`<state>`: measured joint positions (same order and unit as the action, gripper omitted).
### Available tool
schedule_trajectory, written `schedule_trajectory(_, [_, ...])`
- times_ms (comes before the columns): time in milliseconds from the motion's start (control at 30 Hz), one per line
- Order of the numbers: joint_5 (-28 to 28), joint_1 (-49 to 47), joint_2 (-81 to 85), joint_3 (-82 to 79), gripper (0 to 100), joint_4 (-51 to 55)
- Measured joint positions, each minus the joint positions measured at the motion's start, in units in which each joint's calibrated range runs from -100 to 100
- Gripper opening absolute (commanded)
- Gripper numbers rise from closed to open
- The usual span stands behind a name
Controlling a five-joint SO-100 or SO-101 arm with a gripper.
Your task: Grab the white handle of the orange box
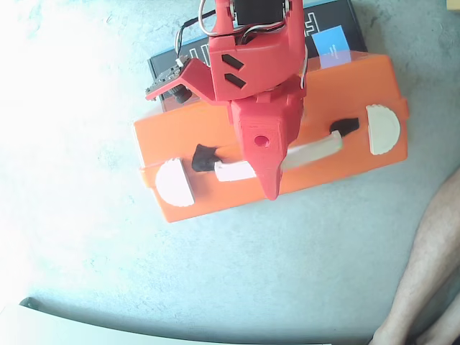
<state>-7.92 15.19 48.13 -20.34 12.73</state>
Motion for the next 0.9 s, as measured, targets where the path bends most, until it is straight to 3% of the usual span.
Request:
schedule_trajectory(200, [0.1,-0.2,0.2,-0.2,1,0.1])
schedule_trajectory(367, [0.1,-0.4,2.6,-0.5,1,8.0])
schedule_trajectory(900, [0.9,-0.6,35.7,-27.5,1,23.8])
